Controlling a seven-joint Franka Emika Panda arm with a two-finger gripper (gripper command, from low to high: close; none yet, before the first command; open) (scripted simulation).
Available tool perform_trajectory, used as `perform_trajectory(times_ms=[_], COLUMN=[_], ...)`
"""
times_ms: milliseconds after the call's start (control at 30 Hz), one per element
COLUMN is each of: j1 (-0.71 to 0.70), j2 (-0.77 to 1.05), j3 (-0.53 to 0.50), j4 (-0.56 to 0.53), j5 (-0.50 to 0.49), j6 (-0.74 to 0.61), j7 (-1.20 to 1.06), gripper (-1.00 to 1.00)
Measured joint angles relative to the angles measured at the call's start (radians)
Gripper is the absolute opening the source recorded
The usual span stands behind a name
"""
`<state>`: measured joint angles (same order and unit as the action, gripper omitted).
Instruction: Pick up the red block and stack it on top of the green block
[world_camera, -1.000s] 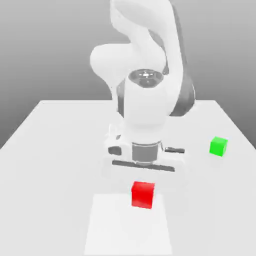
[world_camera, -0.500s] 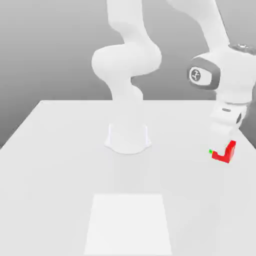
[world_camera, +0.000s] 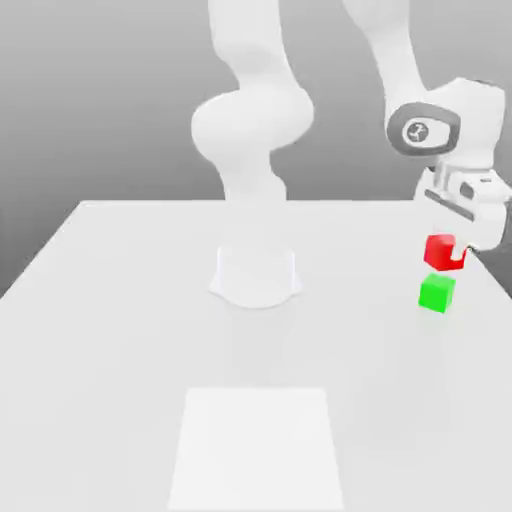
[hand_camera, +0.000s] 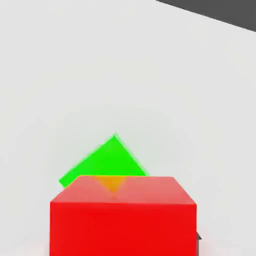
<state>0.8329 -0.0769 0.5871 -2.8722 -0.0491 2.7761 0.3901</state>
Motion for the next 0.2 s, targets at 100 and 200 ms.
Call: perform_trajectory(times_ms=[100,200], j1=[-0.022,-0.027], j2=[0.066,0.122], j3=[-0.011,-0.014], j4=[0.003,0.003], j5=[-0.107,-0.157], j6=[0.054,0.113], j7=[0.075,0.11], gripper=[-1.0,-1.0])
